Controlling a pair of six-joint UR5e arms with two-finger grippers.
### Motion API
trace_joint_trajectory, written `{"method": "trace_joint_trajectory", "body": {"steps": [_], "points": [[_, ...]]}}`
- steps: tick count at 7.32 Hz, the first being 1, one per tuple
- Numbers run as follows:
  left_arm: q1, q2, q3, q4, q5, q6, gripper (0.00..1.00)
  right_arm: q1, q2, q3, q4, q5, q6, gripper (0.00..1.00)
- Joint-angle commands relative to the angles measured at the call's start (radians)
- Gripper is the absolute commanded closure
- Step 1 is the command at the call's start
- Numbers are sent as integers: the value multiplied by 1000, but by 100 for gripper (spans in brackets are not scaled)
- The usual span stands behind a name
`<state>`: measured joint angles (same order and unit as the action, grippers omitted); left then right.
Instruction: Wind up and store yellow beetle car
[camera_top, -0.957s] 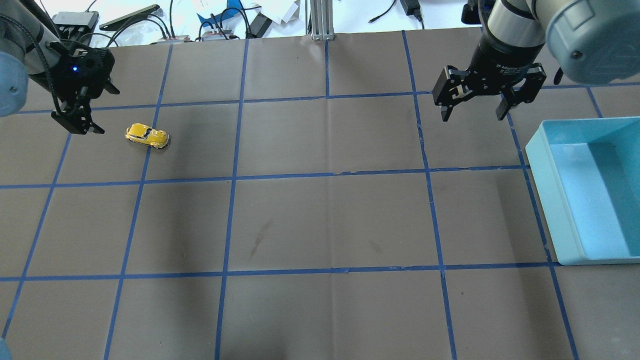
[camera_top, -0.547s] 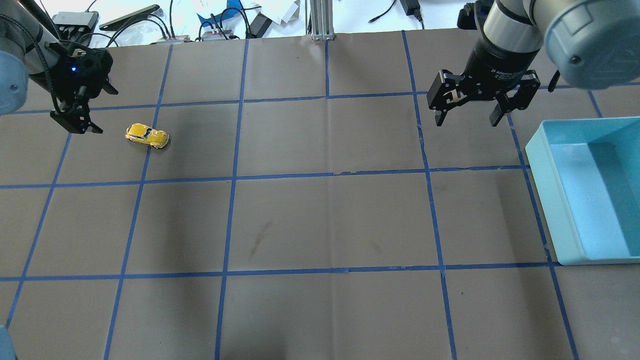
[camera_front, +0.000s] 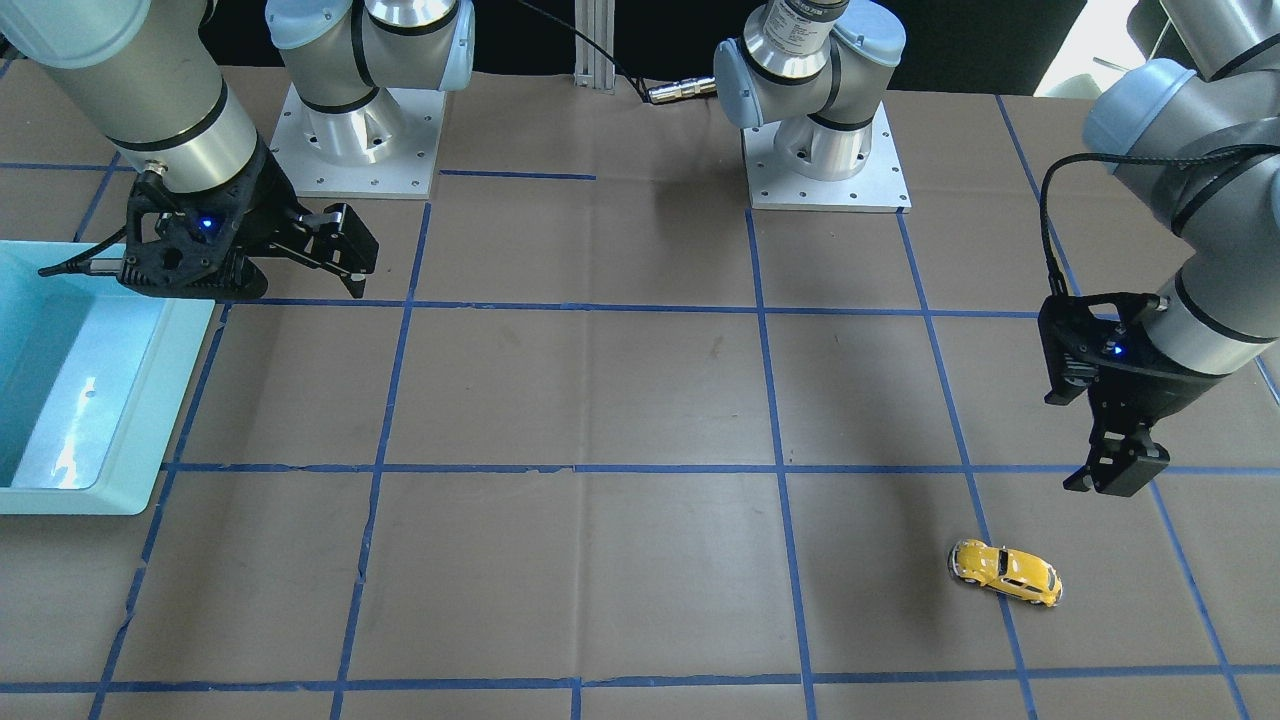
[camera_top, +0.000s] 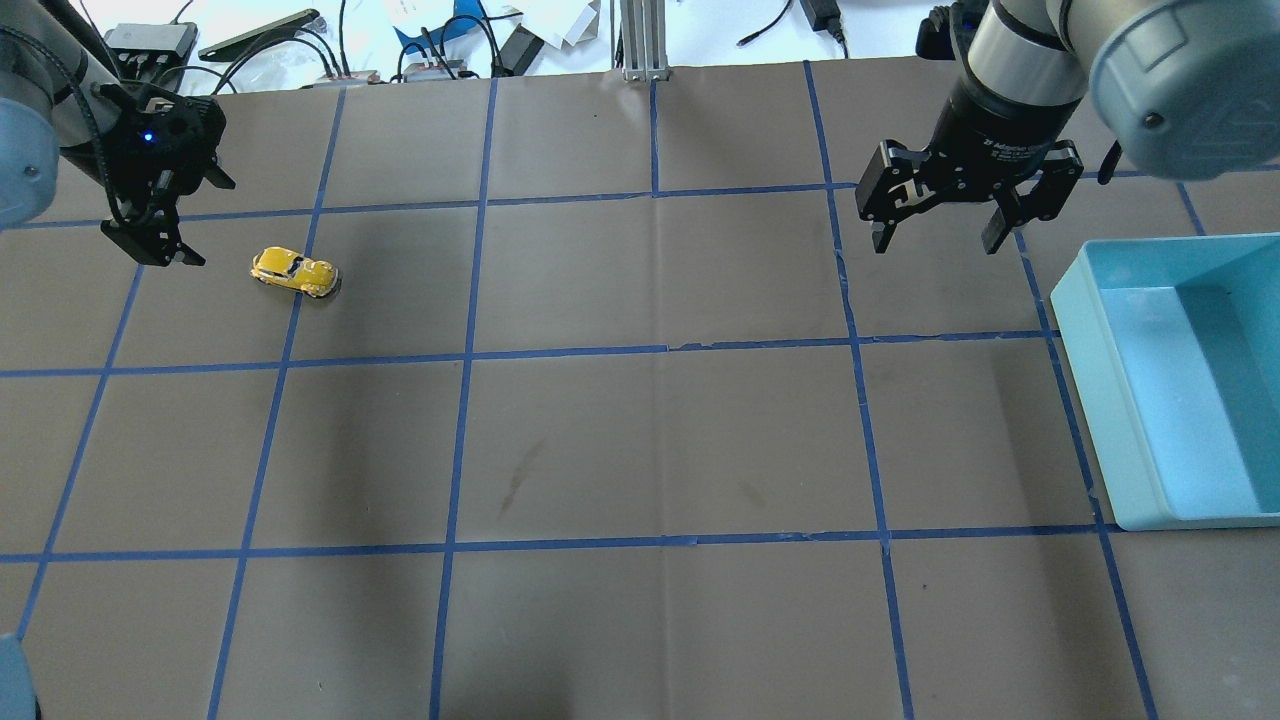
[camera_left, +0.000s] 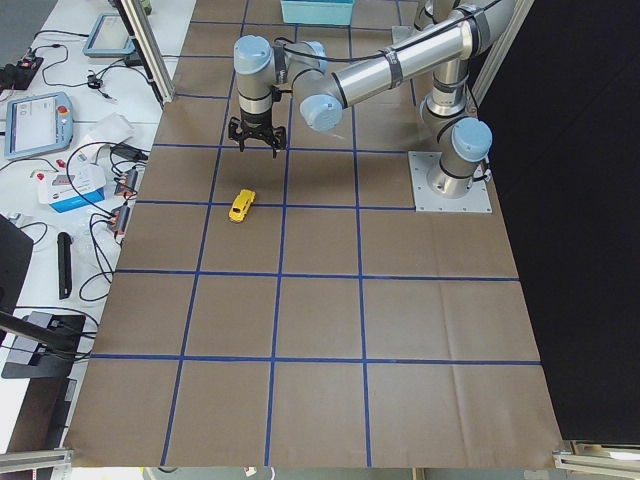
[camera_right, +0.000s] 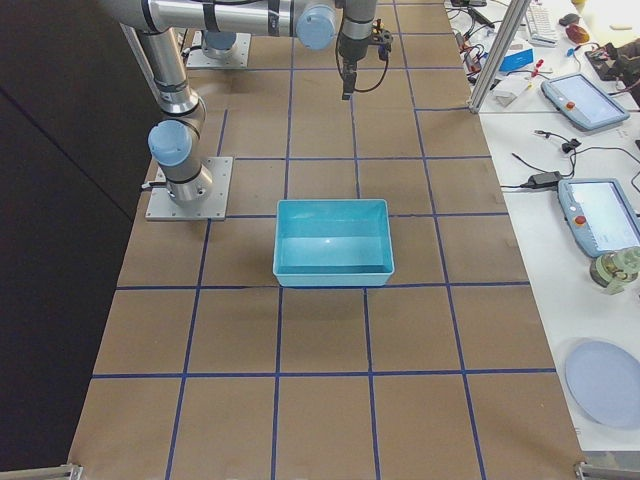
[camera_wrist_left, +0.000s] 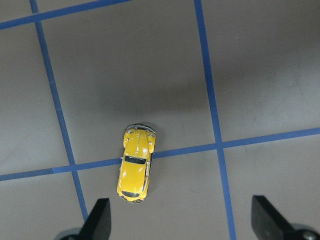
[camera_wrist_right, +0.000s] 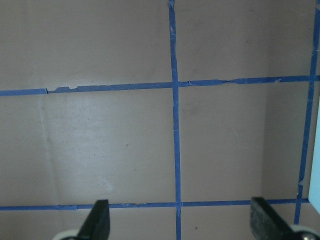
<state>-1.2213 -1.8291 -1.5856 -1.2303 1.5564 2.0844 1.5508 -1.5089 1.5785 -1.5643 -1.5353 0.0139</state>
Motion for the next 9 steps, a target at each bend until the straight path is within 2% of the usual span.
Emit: {"method": "trace_joint_trajectory", "body": {"steps": [1,9], "points": [[-1,-36,12,18,1,13,0,0,-1,0,1,1,-2,0],[0,-193,59,93,1,43,0,0,1,0,1,0,-8,0]]}}
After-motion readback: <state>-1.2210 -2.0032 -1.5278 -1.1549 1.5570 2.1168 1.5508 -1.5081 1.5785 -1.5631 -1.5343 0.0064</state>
